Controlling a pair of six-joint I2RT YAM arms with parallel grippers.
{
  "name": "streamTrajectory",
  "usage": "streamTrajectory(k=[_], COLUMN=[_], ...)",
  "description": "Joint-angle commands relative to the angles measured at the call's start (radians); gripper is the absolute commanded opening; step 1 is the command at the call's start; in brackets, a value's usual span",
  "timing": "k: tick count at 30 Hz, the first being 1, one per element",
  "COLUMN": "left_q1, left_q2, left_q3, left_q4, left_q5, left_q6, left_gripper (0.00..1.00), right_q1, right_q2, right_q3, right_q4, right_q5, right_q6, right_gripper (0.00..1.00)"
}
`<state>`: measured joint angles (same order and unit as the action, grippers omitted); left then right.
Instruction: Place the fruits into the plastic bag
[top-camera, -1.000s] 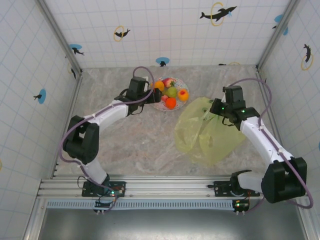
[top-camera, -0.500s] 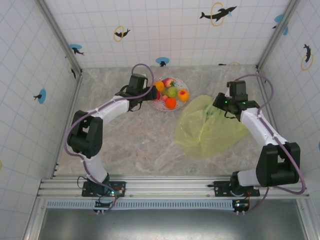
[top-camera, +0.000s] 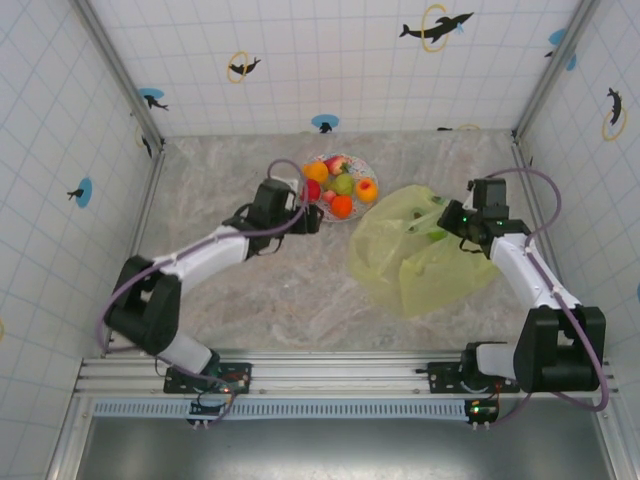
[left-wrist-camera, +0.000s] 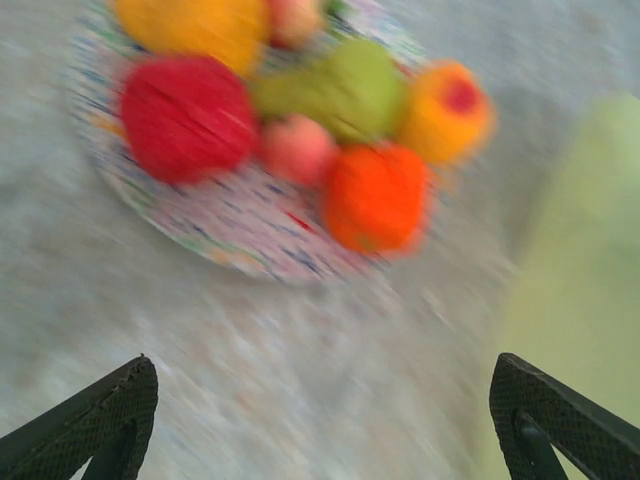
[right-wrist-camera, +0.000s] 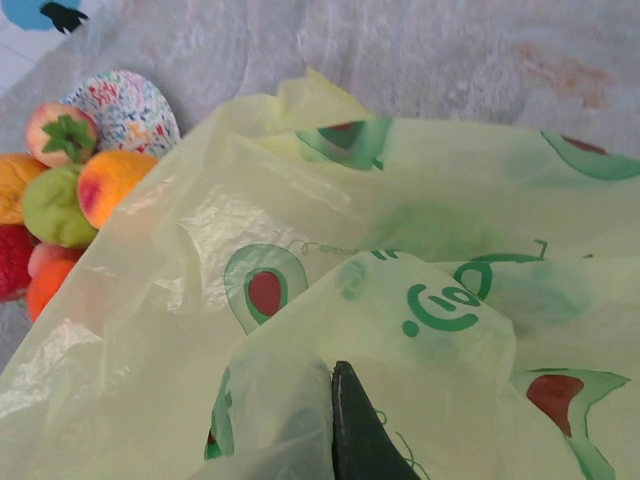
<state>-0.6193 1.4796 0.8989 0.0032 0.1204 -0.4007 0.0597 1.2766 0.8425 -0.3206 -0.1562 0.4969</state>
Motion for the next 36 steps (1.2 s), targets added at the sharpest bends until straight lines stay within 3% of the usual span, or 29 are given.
streamTrajectory(k=[1, 9, 16, 21, 24, 32, 36], left_q1=[-0.12, -0.459, -0.578, -0.586, -0.562, -0.395, -0.361], left_q2=[-0.109, -0.044, 0.165, 0.278, 0.289, 0.249, 0.245], left_q3=[-0.095, -0.065, 0.042, 0.069, 0.054, 0.032, 0.044], left_q4=[0.106, 0.124, 0.141, 0.214, 0.267, 0.318, 0.294], left_q5=[0.044, -0.265, -0.5, -0.733, -0.794, -0.666, -0.611], left_q6=[0.022, 0.272, 0.454, 0.518, 0.554, 0.499, 0.486], left_gripper=[0.89, 0.9, 0.93, 0.93, 0.93, 0.91, 0.91], right_q1=[0.011, 0.032, 0.051, 0.054, 0.061, 0.154, 0.183], right_q2=[-0.014, -0.005, 0.006, 0.009, 0.001, -0.034, -0.024], right_q3=[-0.007, 0.001, 0.013, 0.034, 0.038, 0.018, 0.019], right_q4=[0.033, 0.039, 0.04, 0.004, -0.031, -0.057, -0.035], right_q5=[-0.013, -0.006, -0.009, -0.005, -0.004, 0.069, 0.092], right_q6=[0.012, 0.018, 0.019, -0.013, -0.062, -0.114, -0.093], right_gripper=[0.0, 0.0, 0.0, 0.0, 0.0, 0.0, 0.0])
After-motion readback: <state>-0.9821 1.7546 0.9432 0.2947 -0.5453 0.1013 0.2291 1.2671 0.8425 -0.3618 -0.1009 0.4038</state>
